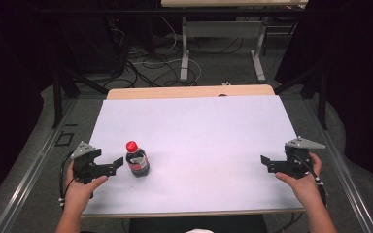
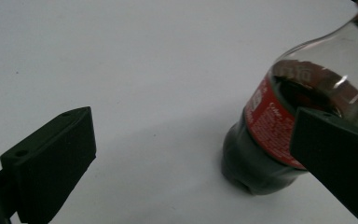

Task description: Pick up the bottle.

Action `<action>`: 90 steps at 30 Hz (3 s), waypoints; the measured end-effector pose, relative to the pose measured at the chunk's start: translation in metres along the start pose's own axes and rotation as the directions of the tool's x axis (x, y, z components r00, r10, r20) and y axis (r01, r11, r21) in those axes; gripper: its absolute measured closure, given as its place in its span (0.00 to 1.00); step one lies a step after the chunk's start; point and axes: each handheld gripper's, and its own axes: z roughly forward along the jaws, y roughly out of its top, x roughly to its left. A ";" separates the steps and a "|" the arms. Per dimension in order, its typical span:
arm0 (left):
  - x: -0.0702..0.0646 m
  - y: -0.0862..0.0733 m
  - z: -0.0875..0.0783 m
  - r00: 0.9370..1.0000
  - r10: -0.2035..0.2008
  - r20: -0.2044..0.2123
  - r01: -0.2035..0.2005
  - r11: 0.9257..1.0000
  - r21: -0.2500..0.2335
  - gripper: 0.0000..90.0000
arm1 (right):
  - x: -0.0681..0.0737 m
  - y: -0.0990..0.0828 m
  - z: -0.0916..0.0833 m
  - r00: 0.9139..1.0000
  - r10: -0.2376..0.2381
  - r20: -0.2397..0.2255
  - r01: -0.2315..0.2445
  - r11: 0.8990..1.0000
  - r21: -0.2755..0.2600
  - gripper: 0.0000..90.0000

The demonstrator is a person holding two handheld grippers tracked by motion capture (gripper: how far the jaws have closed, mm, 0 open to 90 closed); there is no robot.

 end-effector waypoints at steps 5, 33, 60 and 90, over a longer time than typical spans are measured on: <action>-0.006 0.007 -0.013 0.999 0.027 0.029 -0.027 1.000 -0.003 0.01 | 0.002 -0.001 0.002 1.000 -0.020 -0.008 0.020 1.000 0.002 0.00; -0.048 0.006 0.023 0.986 0.132 0.098 -0.136 0.990 0.028 0.06 | 0.021 0.000 0.009 0.997 -0.071 -0.040 0.071 0.997 -0.012 0.00; -0.055 -0.005 0.046 0.982 0.176 0.072 -0.178 0.984 0.019 0.27 | 0.022 -0.004 0.015 0.997 -0.071 -0.040 0.071 0.997 -0.007 0.01; -0.065 0.005 0.046 0.978 0.204 0.050 -0.204 0.979 0.006 0.33 | 0.026 -0.005 0.018 0.996 -0.080 -0.050 0.080 0.997 0.009 0.02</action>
